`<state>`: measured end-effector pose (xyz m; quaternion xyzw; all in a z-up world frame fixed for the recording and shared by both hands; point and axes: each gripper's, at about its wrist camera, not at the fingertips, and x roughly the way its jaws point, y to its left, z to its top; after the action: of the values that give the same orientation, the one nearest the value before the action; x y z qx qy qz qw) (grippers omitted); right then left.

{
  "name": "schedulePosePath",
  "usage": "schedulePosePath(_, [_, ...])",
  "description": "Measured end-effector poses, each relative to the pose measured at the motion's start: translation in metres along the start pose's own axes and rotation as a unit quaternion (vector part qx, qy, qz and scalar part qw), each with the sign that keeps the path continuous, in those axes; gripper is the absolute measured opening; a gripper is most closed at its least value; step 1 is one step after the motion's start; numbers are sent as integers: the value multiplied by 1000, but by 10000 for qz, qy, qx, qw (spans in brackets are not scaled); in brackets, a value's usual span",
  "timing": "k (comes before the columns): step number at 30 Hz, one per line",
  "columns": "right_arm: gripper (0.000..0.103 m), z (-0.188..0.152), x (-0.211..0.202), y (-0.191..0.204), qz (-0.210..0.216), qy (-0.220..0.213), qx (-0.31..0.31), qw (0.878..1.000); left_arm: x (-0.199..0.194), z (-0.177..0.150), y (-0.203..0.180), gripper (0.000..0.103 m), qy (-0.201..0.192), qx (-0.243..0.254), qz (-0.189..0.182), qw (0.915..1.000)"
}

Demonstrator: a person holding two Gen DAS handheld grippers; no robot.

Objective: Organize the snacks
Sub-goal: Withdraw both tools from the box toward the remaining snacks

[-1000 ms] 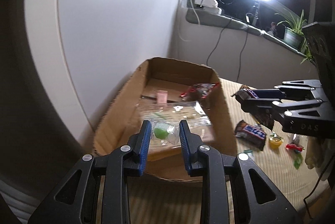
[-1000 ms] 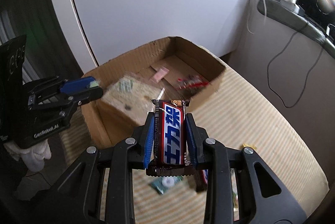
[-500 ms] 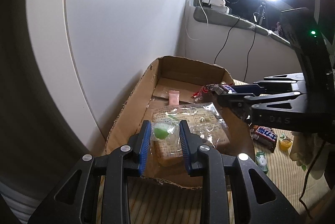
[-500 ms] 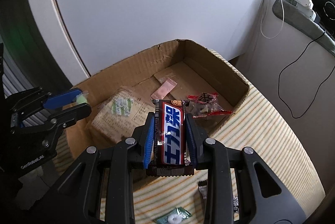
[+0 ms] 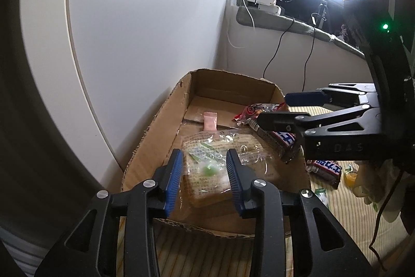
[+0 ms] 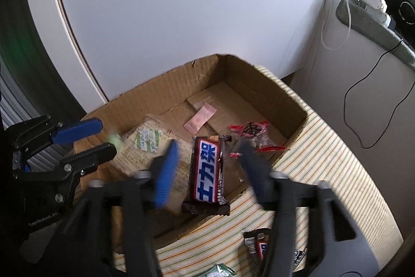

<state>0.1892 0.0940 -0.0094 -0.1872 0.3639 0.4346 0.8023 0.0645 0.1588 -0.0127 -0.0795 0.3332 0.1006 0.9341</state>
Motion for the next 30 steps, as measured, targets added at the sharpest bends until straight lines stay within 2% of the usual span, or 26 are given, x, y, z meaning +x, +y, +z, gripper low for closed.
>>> schedulePosePath(2, [70,1,-5,-2,-1,-73,31,10000,-2,0,-1,46,-23,6,5,10000])
schedulePosePath(6, [83,0,-13,-6,-30,-154,75,9998,-7,-1,-3,46,-55,9,-15,10000])
schedulePosePath(8, [85,-1,-18,-8,-42,-189,91,9998,-9,-1,-6,46,-71,9,-42,10000])
schedulePosePath(21, [85,-29,-81,-36,-207,-472,426,9978,-33,-8,-39,46,-203,178,-496,9984])
schedulePosePath(30, [86,-82,-137,-61,-477,-572,667,9950,-39,-20,-74,46,-142,342,-891,9953])
